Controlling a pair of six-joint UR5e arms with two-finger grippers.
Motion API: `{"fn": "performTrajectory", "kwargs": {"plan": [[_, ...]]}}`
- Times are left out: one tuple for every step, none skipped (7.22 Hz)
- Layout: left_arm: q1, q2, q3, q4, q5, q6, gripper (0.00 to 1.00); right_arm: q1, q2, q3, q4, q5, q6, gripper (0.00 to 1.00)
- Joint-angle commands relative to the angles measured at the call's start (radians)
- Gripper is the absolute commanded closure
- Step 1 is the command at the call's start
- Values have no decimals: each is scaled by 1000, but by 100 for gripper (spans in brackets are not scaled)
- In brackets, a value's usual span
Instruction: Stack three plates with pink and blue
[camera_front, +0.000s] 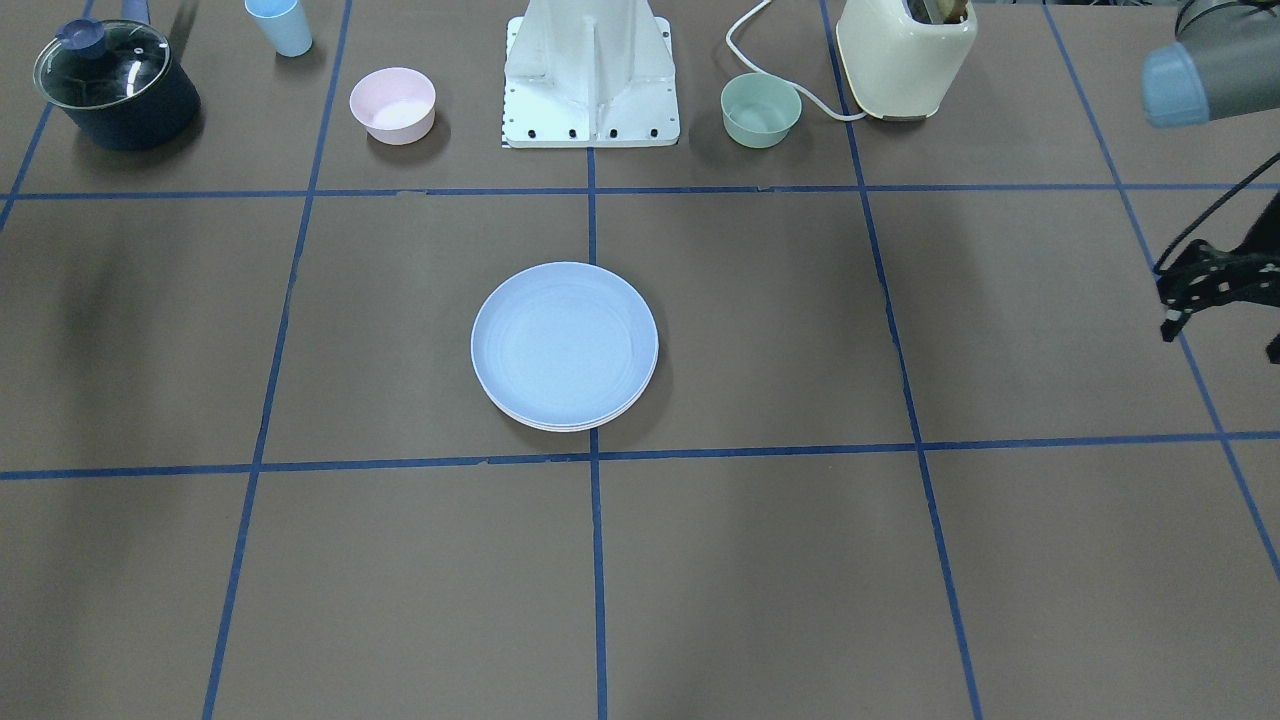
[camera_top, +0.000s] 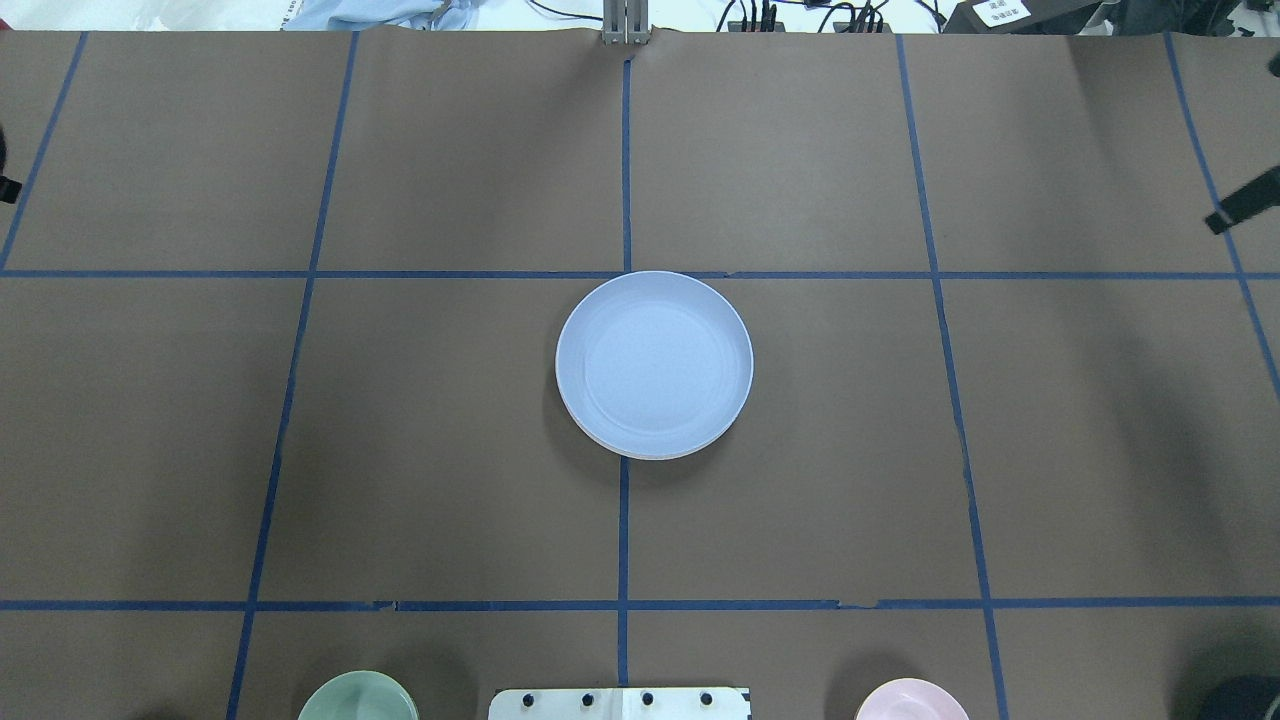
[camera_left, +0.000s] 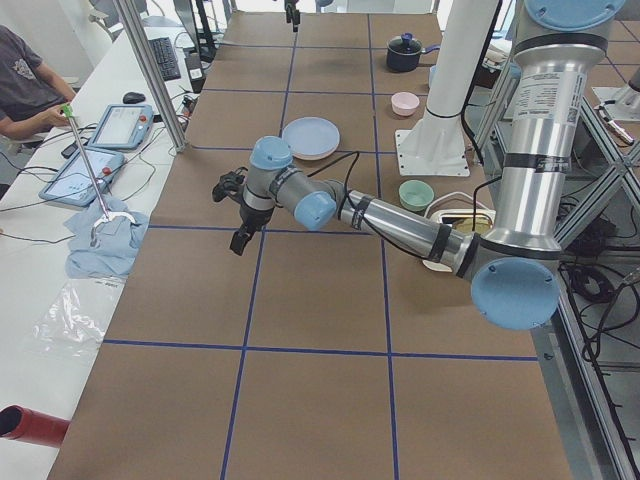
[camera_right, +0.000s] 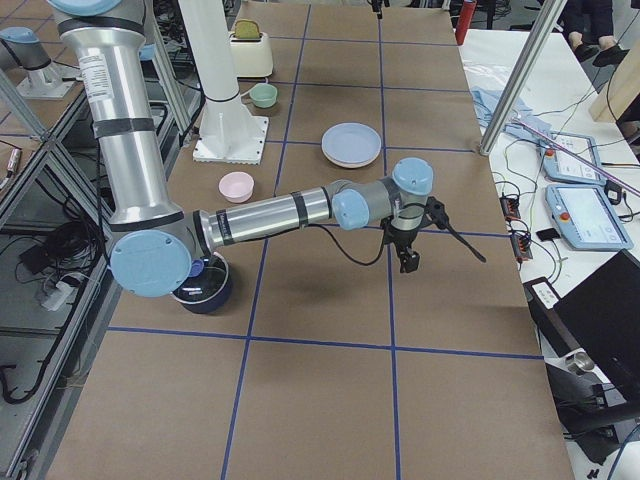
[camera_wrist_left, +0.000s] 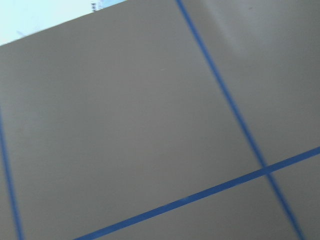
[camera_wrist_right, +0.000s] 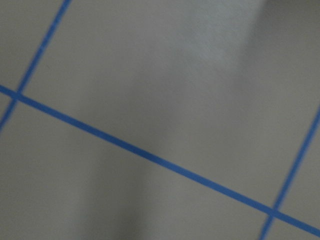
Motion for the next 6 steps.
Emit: {"fn": "performTrajectory", "kwargs": {"plan": [[-103, 80, 12, -8, -13, 162, 0, 130, -140, 5, -3, 8, -153, 0], [-117, 82, 22, -11, -16, 161, 0, 130, -156, -12, 36, -1, -149, 0], [-116, 82, 26, -11, -5, 160, 0, 141, -177, -33, 38, -4, -146, 0], [-114, 67, 71, -6, -7, 154, 0, 150, -196, -76, 39, -9, -144, 0], [-127, 83, 81, 1, -8, 155, 0, 190, -190, -84, 39, -9, -134, 0], [-134, 85, 87, 7, -16, 154, 0, 198, -188, -84, 29, -1, -84, 0]]}}
